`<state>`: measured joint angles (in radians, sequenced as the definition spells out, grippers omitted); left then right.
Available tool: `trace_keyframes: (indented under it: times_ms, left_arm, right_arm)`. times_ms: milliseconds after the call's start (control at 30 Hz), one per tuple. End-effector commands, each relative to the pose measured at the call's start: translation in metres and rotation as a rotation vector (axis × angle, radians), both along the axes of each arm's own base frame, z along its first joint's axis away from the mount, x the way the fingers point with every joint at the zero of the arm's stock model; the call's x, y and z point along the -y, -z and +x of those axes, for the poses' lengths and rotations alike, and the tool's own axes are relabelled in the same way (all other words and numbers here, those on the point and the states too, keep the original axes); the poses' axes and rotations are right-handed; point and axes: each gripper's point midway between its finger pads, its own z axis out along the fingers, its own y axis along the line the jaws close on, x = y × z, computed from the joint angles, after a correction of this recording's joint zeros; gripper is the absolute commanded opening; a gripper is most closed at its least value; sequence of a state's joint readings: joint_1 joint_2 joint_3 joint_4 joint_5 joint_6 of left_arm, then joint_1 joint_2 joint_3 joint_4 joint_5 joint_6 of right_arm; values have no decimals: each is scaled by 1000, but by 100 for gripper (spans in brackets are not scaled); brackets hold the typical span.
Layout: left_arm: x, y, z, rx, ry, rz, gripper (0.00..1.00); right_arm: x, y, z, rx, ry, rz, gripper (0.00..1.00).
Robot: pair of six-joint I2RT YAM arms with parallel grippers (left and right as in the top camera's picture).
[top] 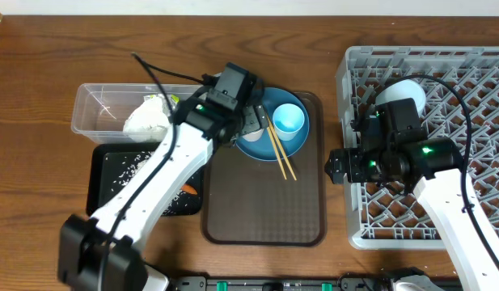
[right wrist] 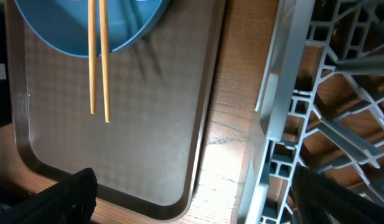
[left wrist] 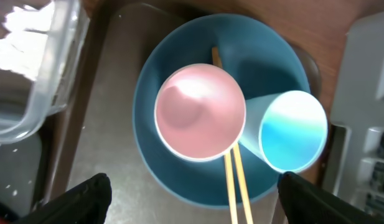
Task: Sort waste into correct bins and load items into the dishwasher rack
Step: 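Move the left gripper to the pink cup on the blue plate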
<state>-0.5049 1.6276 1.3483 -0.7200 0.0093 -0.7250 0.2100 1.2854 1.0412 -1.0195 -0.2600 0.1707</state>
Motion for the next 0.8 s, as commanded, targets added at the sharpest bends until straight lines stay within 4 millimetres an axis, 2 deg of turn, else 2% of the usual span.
trace_keyframes:
  times_ms: [0, 200, 300, 533, 767]
  left_arm:
    - [-1, 13, 12, -4, -5, 32, 84]
    - [3, 41, 19, -47, -9, 53, 74]
    - [-1, 51, 21, -72, -41, 54, 73]
    - [-26, 57, 29, -96, -144, 40, 73]
    - [-25, 61, 26, -106, -141, 46, 66]
  right_arm:
    - [0, 2, -1, 4, -19, -13, 99]
    - [0, 2, -1, 4, -19, -13, 99]
    - [0, 2, -1, 4, -19, -13, 99]
    - [0, 2, -1, 4, -19, -13, 99]
    - [0, 2, -1, 5, -19, -13, 99]
